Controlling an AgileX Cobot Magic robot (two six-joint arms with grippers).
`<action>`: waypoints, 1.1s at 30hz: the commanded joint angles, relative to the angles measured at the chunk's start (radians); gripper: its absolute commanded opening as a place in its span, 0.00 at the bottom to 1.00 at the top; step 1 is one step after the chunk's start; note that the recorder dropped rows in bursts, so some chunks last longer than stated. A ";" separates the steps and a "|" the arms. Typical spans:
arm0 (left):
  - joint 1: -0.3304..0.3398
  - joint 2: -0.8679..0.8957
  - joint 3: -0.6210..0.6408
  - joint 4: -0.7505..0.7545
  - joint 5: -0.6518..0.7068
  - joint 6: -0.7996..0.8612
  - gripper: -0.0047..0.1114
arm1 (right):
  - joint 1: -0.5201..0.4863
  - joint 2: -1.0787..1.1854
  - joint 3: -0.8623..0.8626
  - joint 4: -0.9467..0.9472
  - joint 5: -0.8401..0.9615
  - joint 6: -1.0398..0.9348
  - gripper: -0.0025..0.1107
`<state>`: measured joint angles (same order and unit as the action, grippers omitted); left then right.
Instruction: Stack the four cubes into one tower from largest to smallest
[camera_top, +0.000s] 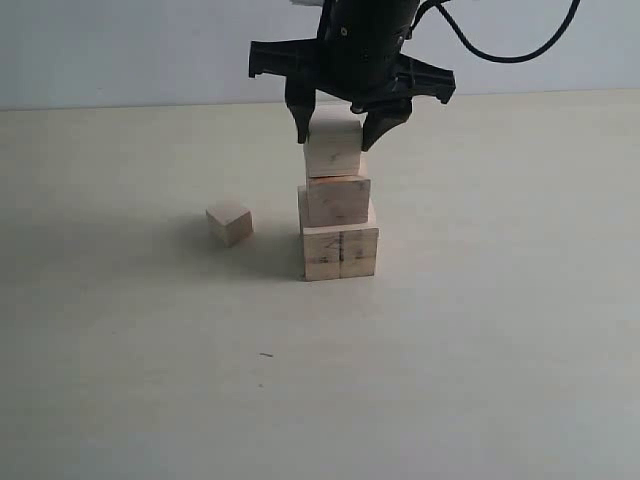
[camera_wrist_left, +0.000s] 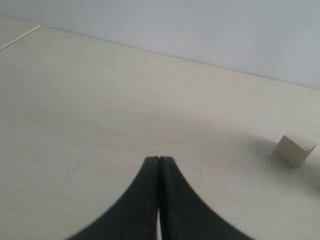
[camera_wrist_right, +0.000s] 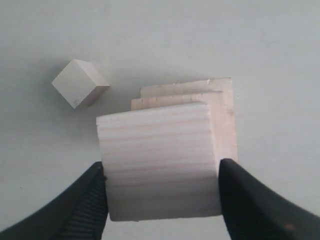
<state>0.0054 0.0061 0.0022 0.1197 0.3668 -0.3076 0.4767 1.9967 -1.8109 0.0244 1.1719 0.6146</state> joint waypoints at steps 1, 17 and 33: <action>-0.005 -0.006 -0.002 0.002 -0.008 0.002 0.04 | 0.000 -0.022 0.001 -0.019 -0.017 -0.004 0.48; -0.005 -0.006 -0.002 0.002 -0.008 0.002 0.04 | 0.000 -0.028 0.001 -0.046 -0.016 -0.011 0.48; -0.005 -0.006 -0.002 0.002 -0.008 0.002 0.04 | 0.000 -0.019 0.001 -0.030 -0.004 -0.018 0.48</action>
<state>0.0054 0.0061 0.0022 0.1197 0.3668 -0.3076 0.4767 1.9820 -1.8109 0.0000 1.1707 0.6068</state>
